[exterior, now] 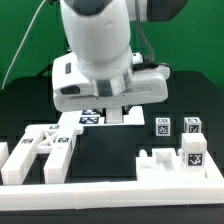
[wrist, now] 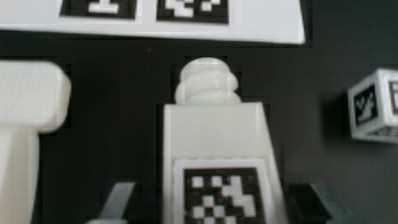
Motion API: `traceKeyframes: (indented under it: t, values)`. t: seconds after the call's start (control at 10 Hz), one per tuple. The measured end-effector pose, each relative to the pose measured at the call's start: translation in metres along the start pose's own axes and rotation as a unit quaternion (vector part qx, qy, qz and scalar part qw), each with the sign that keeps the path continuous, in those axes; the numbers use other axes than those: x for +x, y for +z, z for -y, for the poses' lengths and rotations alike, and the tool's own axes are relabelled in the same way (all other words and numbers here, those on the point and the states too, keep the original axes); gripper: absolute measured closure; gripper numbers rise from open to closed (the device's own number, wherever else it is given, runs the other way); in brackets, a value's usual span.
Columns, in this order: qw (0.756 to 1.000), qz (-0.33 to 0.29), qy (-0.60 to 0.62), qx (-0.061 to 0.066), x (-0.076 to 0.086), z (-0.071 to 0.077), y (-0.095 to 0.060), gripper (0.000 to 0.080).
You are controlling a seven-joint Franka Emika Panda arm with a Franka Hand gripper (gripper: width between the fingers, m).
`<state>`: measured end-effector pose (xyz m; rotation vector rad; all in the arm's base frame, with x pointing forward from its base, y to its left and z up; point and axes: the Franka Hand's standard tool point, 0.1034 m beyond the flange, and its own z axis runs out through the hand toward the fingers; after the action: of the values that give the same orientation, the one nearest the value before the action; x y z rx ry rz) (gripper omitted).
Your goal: Assemble chair
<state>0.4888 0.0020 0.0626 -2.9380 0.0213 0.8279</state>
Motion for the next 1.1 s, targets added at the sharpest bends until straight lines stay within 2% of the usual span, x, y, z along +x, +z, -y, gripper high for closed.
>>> traceKeyframes:
  t: [0.1,0.2,0.3,0.4,0.5,0.6,0.9,1.0,1.1]
  values:
    - [1.0,-0.019,0.001,-0.001,0.001,0.004,-0.005,0.0518]
    - [0.999,-0.045,-0.007,0.001,0.006,0.024,-0.027,0.0518]
    - [0.996,-0.085,-0.018,0.015,0.014,0.045,-0.057,0.0518]
    - [0.99,-0.138,-0.035,0.019,0.022,0.052,-0.081,0.0518]
    - [0.983,-0.174,-0.049,0.013,0.026,0.051,-0.09,0.0518]
    - [0.977,-0.208,-0.044,0.009,0.028,0.048,-0.086,0.0518]
    - [0.952,-0.305,-0.037,-0.005,0.037,0.041,-0.09,0.0518]
    - [0.947,-0.32,-0.033,-0.001,0.049,0.044,-0.091,0.0518]
    - [0.934,-0.356,-0.029,0.005,0.065,0.047,-0.1,0.0518]
